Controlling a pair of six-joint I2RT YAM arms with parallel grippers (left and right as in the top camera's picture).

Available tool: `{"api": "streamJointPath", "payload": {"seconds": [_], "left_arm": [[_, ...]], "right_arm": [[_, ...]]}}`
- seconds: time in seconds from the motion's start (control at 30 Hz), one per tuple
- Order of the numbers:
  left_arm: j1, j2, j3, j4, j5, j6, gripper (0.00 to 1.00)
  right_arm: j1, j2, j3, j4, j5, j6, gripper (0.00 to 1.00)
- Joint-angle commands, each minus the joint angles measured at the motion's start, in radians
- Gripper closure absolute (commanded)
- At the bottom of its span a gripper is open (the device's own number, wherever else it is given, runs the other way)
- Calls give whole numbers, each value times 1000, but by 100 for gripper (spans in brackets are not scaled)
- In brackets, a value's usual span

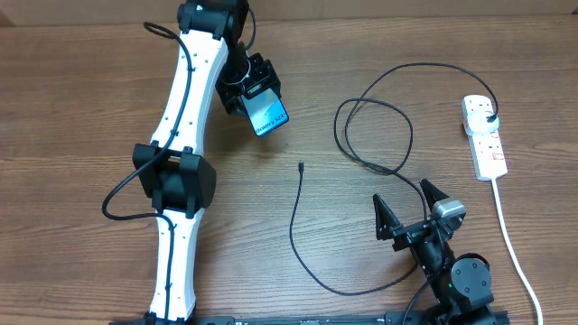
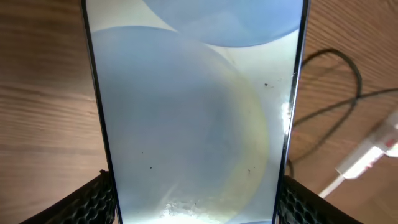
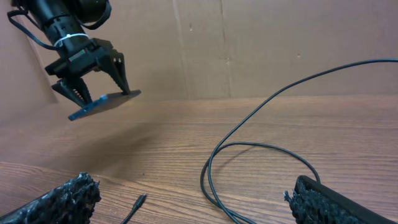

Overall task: Plug charger to phone and switch on socket
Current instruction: 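Lift the phone with the left gripper and carry it toward center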

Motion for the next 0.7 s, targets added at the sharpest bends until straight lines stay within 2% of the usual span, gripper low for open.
{"api": "streamJointPath", "payload": {"seconds": [0.0,0.2,0.33,0.53,0.67], "left_arm": [[21,-7,-15,-3,138,20,96],[27,-7,-72,-3,182,31,96],[27,-7,-175,-3,200,34,96],[26,-7,-347,-3,258,117,96],[25,-7,-390,-3,257,132,96]], "right_arm": [[-3,-11,-11,2,2,-5,0],[-3,-11,-11,3,2,-5,0],[-3,-11,-11,3,2,-5,0],[-3,-11,-11,3,2,-5,0],[-3,-11,-11,3,2,-5,0]]}}
